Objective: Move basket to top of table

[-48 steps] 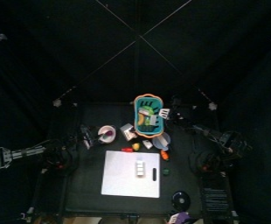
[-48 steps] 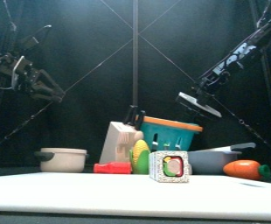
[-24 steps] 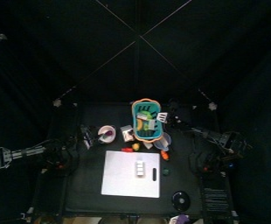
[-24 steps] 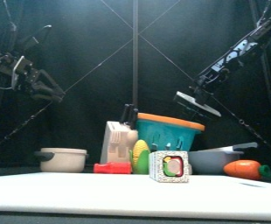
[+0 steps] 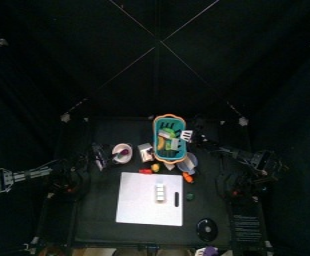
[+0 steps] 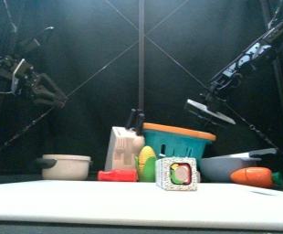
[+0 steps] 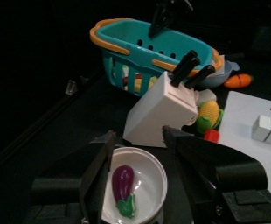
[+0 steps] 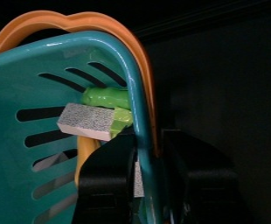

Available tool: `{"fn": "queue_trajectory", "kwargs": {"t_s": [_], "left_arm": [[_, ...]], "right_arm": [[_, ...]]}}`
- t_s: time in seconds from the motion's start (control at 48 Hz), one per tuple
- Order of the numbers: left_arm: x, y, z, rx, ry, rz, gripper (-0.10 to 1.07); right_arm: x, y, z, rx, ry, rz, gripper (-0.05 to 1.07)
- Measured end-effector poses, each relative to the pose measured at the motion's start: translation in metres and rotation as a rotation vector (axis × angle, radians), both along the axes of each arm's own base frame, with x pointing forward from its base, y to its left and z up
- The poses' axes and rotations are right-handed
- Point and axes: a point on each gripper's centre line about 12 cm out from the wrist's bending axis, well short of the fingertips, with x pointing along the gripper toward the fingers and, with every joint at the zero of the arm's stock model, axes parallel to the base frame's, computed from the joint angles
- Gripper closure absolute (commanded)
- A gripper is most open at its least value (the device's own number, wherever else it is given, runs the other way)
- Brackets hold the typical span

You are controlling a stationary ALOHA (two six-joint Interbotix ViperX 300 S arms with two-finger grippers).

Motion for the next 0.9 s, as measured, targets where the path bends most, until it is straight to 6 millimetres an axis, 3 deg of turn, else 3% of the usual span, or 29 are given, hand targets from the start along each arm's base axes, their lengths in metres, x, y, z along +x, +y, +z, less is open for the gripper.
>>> {"fn": "queue_trajectory", "kwargs": {"t_s": [0.396,0.75,0.896], "left_arm": [[0.0000,0.0000,-0.0002,-0.002,0.001,0.000,0.12],[0.0000,0.0000,-0.0002,-0.001,0.001,0.000,0.12],[0.0000,0.0000,-0.0002,-0.001,0.001,0.000,0.12]], "right_arm": [[-0.0079,0.0033,0.0045,-0.005,-0.006,-0.013,0.50],[-0.0072,0.0031,0.0067,-0.018,-0.007,-0.006,0.16],[-0.0071,0.0042,0.0077,-0.021,-0.007,-0.001,0.11]]}}
